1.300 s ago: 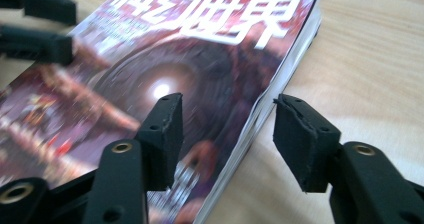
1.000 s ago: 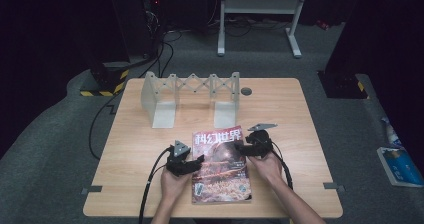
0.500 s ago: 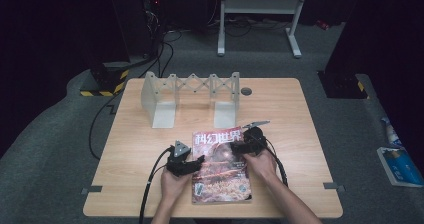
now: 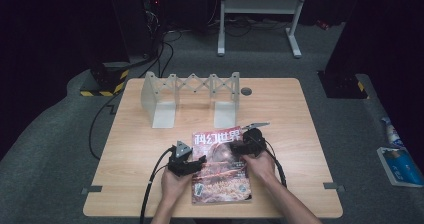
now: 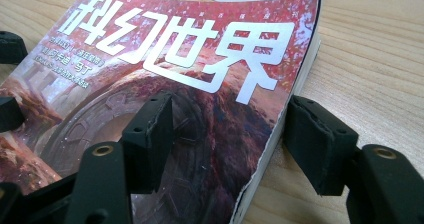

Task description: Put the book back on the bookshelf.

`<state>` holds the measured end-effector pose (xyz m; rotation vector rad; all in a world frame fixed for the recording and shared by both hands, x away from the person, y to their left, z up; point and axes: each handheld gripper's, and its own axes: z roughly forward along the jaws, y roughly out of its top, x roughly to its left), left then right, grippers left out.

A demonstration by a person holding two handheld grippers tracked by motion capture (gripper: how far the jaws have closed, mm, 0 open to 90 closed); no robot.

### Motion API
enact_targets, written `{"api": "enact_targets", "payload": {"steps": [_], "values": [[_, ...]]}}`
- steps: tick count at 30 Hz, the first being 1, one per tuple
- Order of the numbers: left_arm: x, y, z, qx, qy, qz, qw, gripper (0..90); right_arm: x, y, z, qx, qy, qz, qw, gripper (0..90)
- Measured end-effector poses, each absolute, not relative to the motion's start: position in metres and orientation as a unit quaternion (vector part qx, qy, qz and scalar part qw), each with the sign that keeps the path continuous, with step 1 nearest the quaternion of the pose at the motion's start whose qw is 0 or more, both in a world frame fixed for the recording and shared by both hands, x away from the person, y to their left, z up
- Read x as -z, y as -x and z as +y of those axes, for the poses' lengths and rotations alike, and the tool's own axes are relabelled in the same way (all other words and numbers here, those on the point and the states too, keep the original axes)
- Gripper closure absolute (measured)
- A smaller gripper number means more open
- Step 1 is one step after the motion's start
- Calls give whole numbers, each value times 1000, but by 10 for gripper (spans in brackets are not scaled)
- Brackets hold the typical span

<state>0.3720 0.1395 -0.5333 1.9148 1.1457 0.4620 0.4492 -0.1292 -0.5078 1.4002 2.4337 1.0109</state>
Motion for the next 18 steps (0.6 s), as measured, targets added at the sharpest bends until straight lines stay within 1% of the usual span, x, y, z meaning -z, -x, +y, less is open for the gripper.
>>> {"api": "enact_targets", "payload": {"steps": [11, 18], "values": [[533, -372, 138, -188, -762, 458, 417, 358, 505, -446, -136, -351, -463, 811, 64, 432], [533, -372, 138, -189, -762, 459, 416, 358, 499, -442, -137, -363, -451, 813, 65, 442]]}}
